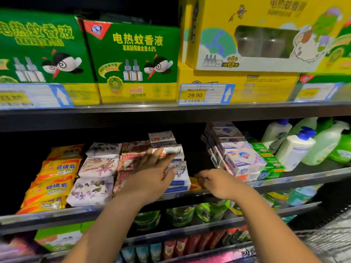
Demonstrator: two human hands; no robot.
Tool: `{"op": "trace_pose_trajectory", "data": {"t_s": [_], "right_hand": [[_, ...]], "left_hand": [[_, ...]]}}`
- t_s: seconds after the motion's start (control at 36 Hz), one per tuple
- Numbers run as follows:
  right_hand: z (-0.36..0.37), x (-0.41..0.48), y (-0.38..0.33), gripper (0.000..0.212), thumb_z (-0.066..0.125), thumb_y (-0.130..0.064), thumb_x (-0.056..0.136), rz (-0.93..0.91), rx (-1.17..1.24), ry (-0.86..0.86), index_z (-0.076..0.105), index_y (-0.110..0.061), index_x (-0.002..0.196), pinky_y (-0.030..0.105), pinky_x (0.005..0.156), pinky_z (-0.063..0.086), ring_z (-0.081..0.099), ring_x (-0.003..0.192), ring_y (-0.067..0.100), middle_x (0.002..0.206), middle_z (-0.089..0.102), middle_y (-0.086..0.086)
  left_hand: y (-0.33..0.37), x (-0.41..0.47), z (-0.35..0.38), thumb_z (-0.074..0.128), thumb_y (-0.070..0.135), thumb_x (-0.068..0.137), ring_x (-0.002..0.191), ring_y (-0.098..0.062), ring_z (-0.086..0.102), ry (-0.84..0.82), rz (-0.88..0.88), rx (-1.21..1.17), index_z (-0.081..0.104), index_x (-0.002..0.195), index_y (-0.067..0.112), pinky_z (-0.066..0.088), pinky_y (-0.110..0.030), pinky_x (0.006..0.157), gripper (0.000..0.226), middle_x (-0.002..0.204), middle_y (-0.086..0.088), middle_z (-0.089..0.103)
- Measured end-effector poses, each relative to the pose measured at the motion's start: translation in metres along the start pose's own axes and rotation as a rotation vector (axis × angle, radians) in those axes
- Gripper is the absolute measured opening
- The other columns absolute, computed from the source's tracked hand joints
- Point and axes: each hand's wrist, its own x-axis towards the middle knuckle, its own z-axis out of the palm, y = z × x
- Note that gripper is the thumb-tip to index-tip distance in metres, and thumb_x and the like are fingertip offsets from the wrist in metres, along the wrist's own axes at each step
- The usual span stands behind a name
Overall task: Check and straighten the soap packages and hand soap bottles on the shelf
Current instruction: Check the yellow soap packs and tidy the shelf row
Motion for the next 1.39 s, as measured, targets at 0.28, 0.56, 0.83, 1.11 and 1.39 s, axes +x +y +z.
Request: {"op": "trace_pose_trajectory", "data": {"t_s": [0.28, 0.56, 0.83, 1.11, 1.39], "right_hand": [[-0.048, 0.001, -0.071, 0.018, 0.054, -0.031, 0.101, -0.05, 0.177, 0.402, 0.069, -0.03, 0.111, 0.028, 0.08, 0.047, 0.064, 0.101, 0.019, 0.107, 0.07, -0.005], [-0.02, 0.036, -0.217, 0.026, 0.053, -0.041, 0.097, -0.334, -0.048, 0.12, 0.063, -0.033, 0.119, 0.025, 0.08, 0.045, 0.06, 0.11, 0.02, 0.122, 0.066, -0.003], [0.049, 0.114, -0.32, 0.038, 0.045, -0.023, 0.102, -0.476, -0.024, -0.046, 0.053, -0.031, 0.138, 0.032, 0.092, 0.047, 0.059, 0.118, 0.024, 0.137, 0.057, -0.001], [0.07, 0.167, -0.332, 0.049, 0.075, -0.012, 0.083, -0.443, 0.063, -0.114, 0.063, -0.025, 0.129, 0.024, 0.101, 0.042, 0.052, 0.124, 0.015, 0.133, 0.056, -0.006], [0.072, 0.163, -0.349, 0.057, 0.083, -0.034, 0.076, -0.483, -0.209, -0.021, 0.052, -0.025, 0.123, 0.042, 0.101, 0.036, 0.055, 0.117, 0.028, 0.124, 0.061, 0.002]], "left_hand": [[-0.03, -0.02, -0.023, 0.028, 0.061, 0.096, 0.136, -0.017, 0.036, 0.218, -0.009, 0.115, 0.049, 0.138, 0.038, 0.03, -0.031, 0.11, 0.053, 0.145, 0.012, 0.045], [-0.167, -0.103, -0.059, 0.046, 0.041, 0.08, 0.079, -0.031, 0.06, 0.474, -0.249, 0.339, 0.07, 0.094, 0.022, 0.052, -0.038, 0.063, 0.033, 0.085, -0.002, 0.064], [-0.23, -0.129, -0.078, 0.052, 0.078, 0.08, 0.141, -0.025, 0.027, 0.105, -0.478, 0.275, 0.029, 0.15, 0.044, 0.037, -0.043, 0.109, 0.081, 0.161, 0.008, 0.023], [-0.244, -0.127, -0.084, 0.068, 0.067, 0.076, 0.125, -0.02, 0.042, 0.136, -0.415, 0.349, 0.054, 0.132, 0.035, 0.043, -0.038, 0.098, 0.067, 0.135, 0.007, 0.05], [-0.267, -0.14, -0.063, 0.081, 0.044, 0.075, 0.098, -0.017, 0.053, 0.365, -0.535, -0.138, 0.052, 0.106, 0.03, 0.049, -0.038, 0.085, 0.044, 0.1, 0.008, 0.052]]}}
